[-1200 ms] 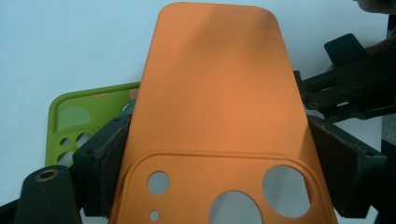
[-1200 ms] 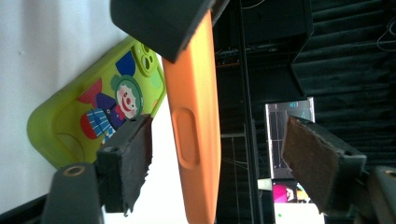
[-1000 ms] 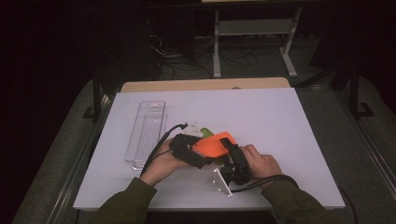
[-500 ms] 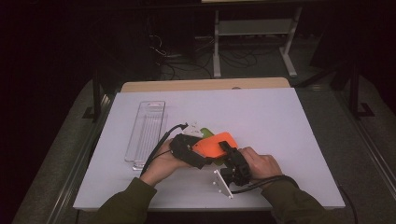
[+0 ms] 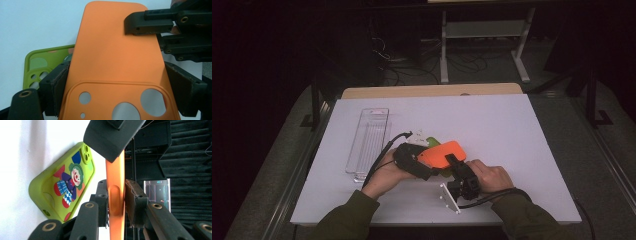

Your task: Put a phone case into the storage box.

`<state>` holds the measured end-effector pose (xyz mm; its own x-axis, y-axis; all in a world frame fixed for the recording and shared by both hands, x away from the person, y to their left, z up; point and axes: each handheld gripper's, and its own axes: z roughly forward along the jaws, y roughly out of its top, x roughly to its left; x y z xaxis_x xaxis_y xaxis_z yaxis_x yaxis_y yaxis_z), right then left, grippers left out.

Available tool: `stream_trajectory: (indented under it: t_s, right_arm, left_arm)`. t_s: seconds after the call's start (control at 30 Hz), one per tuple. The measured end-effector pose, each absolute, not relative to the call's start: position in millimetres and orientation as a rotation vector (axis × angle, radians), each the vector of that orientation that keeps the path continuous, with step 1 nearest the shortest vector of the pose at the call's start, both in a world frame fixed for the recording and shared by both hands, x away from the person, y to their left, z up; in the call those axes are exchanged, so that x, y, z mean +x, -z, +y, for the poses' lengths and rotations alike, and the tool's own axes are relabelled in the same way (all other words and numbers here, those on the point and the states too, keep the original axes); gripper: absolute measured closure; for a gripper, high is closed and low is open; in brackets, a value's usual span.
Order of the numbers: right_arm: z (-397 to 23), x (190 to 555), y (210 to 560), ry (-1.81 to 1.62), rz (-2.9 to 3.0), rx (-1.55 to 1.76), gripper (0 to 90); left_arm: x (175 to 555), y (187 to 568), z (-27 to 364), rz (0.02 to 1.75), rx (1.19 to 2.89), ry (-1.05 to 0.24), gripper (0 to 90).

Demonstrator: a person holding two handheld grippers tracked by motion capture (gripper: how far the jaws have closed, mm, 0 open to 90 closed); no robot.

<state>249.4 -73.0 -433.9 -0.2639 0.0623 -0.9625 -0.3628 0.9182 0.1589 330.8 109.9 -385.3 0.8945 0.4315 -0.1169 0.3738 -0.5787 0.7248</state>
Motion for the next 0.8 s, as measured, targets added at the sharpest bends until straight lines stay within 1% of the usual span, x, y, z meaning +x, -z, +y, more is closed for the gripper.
stream_trajectory:
  t_s: [0.2, 0.6, 0.8]
  right_arm:
    - [-71.8, 248.9, 435.0, -0.4, 1.792, -0.23, 74.2]
    - [-68.0, 247.4, 435.2, -0.356, 1.778, -0.226, 80.9]
    - [-68.4, 247.0, 432.9, -0.37, 1.779, -0.215, 81.7]
  left_arm:
    - [331.9, 385.0, 110.8, 0.569, 2.26, -0.089, 15.3]
    - [333.7, 386.3, 111.0, 0.601, 2.229, -0.035, 14.9]
    - [335.0, 385.9, 113.6, 0.595, 2.216, -0.019, 14.3]
